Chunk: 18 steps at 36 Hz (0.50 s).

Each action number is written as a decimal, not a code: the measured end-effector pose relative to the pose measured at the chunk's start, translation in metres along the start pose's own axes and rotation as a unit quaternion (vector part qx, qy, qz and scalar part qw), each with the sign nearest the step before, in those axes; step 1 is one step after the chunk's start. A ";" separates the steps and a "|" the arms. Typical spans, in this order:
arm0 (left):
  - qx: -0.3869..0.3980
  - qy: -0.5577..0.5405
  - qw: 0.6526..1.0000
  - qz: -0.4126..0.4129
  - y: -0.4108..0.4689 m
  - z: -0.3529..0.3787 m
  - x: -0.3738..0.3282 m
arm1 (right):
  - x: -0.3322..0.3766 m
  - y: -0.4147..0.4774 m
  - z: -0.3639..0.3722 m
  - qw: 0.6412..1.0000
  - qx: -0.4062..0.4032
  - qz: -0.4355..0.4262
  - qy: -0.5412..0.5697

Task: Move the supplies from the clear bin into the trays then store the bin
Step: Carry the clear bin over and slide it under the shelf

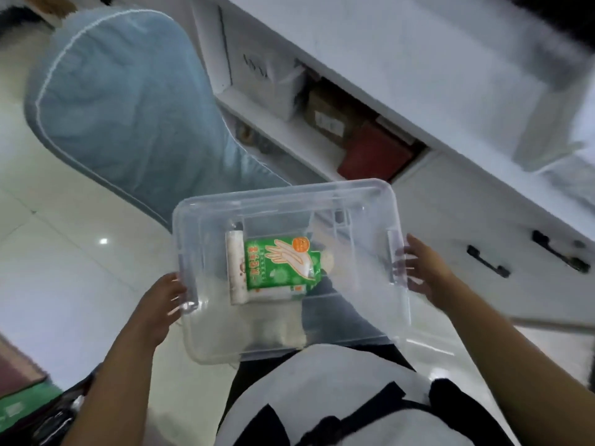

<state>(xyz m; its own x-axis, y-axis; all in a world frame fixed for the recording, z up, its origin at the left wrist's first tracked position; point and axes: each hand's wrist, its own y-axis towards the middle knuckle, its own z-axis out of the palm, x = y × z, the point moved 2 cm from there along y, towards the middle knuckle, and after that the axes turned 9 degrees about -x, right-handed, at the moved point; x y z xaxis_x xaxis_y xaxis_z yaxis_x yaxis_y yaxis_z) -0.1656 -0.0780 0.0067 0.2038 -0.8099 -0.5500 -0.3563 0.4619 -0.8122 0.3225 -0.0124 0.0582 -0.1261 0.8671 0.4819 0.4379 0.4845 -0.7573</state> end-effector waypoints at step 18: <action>0.256 0.416 0.861 0.143 -0.133 0.299 0.009 | -0.310 -0.150 -0.238 0.924 -0.144 0.156 0.319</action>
<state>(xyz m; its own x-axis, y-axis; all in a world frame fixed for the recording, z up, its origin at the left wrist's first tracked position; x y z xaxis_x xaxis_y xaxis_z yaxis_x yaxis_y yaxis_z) 0.1565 -0.0386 0.0512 -0.6252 -0.5159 -0.5856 0.2096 0.6118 -0.7628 0.5075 -0.3818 0.1272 0.5552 0.6708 0.4917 0.5947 0.0931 -0.7985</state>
